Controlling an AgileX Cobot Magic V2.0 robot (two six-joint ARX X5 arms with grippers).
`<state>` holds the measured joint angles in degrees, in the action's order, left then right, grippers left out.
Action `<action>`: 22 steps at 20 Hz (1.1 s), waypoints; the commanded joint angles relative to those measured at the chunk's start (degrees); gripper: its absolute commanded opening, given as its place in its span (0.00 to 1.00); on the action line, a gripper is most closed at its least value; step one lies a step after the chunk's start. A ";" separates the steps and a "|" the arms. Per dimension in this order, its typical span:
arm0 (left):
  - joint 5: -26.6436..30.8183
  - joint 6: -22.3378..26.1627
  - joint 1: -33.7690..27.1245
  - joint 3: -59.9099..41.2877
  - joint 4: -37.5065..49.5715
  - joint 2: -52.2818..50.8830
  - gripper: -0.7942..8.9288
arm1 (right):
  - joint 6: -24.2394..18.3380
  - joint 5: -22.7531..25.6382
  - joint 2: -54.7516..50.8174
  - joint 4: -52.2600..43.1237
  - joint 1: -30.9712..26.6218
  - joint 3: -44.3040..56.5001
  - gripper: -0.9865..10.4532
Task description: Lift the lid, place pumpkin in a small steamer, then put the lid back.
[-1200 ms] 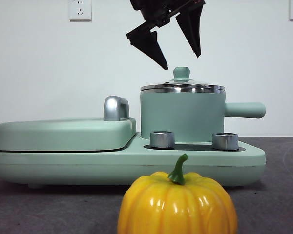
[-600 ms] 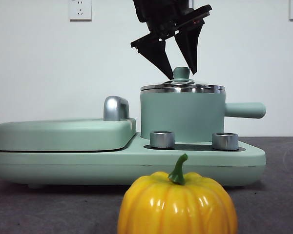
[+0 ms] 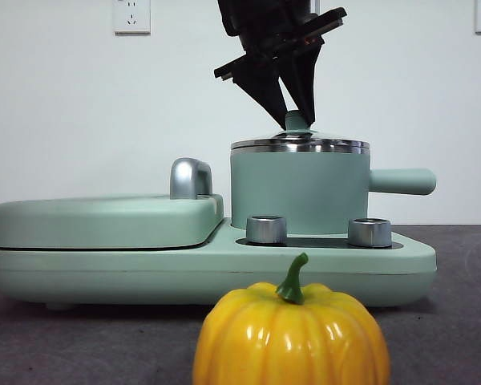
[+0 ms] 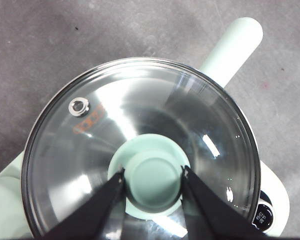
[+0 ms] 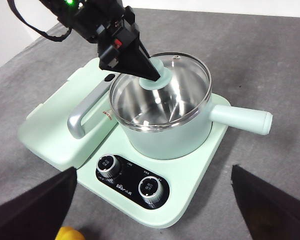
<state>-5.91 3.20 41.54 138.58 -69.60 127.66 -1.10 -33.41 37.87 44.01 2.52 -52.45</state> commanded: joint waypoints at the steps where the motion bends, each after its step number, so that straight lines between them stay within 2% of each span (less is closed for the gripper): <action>1: 0.13 2.21 0.74 2.73 0.11 1.70 0.14 | 0.63 0.02 0.26 -0.44 0.09 -0.81 0.52; 6: 0.13 2.10 0.13 10.99 -3.06 1.70 0.14 | 0.22 0.17 1.75 0.94 0.70 -1.66 0.52; 9: 0.13 2.10 -0.52 15.39 -4.96 1.68 0.14 | 0.00 0.26 5.40 5.46 5.25 -4.87 0.52; 13: 0.13 2.10 -2.91 18.64 -7.19 1.64 0.14 | 1.07 1.44 11.67 10.47 16.15 -9.86 0.52; 18: 0.15 2.12 -8.26 18.64 -8.63 1.27 0.14 | 7.08 9.86 19.82 11.34 33.83 -11.54 0.52; 22: 0.15 2.10 -13.22 18.64 -8.39 1.27 0.14 | 9.31 11.65 27.65 11.37 44.85 -11.54 0.52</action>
<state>-5.87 4.95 27.83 154.67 -79.20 128.73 6.90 -21.96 64.95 55.48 46.61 -63.02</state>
